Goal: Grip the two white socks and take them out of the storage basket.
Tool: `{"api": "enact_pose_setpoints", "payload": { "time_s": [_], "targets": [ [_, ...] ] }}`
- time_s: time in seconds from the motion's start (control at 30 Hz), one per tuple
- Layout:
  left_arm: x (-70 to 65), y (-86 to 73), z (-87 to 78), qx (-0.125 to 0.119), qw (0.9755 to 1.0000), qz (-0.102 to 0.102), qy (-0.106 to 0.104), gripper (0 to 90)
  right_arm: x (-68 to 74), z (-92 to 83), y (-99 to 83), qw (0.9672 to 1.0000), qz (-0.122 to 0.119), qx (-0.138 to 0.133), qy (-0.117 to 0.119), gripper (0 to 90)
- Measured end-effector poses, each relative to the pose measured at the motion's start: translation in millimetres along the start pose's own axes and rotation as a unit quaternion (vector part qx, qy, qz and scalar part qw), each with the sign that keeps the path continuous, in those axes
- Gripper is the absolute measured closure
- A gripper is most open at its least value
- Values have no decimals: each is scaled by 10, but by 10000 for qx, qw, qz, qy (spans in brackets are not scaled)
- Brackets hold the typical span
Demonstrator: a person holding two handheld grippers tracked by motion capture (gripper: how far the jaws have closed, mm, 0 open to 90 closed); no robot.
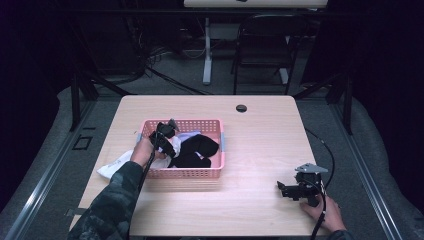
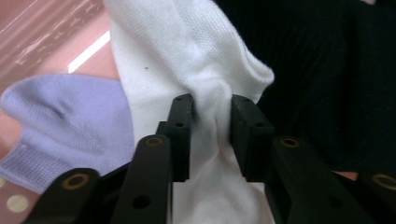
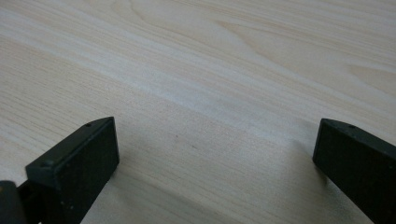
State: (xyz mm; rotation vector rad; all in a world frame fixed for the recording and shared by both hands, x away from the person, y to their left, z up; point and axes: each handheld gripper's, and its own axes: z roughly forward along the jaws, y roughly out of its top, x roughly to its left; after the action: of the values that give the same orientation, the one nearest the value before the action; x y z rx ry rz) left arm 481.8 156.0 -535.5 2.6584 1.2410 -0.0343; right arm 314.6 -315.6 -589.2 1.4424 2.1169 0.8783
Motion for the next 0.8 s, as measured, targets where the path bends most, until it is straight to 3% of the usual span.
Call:
{"api": "enact_pose_setpoints", "payload": {
  "time_s": [0.1, 0.27, 0.53, 0.63, 0.8],
  "targets": [
    [14, 2, -1, 32, 10000, 17, -5, 803, -1, 0, 0, 10000, -4, 2, -3, 0],
    [15, -8, -45, -55, 9999, 112, 41, 829, 0, 0, 0, 10000, 1, -1, -2, 0],
    [6, -71, -281, -531, 9983, 187, 156, 832, 0, 1, 0, 10000, 1, -6, 6, 0],
    [4, -93, -379, -677, 9975, 198, 94, 833, 0, 0, 0, 10000, -2, -1, -1, 0],
    [-12, -120, -593, -1052, 9941, 256, 111, 834, 1, -1, 0, 10000, -2, -1, -18, 0]
  ]
}}
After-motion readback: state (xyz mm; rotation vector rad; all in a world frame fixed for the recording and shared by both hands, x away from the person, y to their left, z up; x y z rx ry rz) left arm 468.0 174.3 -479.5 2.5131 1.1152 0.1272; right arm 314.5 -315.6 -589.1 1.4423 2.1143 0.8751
